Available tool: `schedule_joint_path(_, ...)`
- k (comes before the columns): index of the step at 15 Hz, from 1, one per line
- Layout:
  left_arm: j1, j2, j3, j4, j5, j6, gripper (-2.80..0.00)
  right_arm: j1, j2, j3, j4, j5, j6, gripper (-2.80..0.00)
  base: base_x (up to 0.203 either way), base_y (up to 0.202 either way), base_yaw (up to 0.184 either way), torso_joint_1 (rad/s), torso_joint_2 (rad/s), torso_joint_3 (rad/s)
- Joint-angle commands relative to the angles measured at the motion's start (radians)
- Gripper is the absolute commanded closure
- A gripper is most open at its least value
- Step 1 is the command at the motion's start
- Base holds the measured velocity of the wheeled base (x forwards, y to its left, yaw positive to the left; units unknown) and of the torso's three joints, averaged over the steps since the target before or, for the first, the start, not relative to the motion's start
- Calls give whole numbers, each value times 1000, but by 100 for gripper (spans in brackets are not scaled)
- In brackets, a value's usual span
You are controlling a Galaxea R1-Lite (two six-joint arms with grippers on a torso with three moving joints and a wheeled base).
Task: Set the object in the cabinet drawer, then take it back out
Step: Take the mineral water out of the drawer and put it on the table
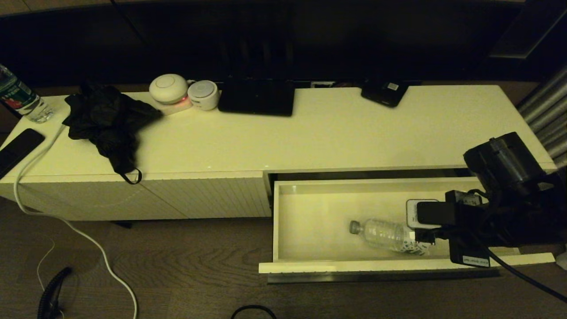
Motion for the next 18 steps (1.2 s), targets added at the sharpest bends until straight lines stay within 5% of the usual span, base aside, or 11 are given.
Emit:
schedule_joint_path(1,0,-2,2,-1,0,0,0,1,75,-66,70,66,-4,0,0,0,0,0,0,0)
schedule_joint_path(14,0,-2,0,-1,0,0,0,-68,214,-144,76,113,-30,0,0,0,0,0,0,0)
schedule_joint_path(18,0,-2,2,-1,0,0,0,-103,221,-152,80,116,-101,0,0,0,0,0,0,0)
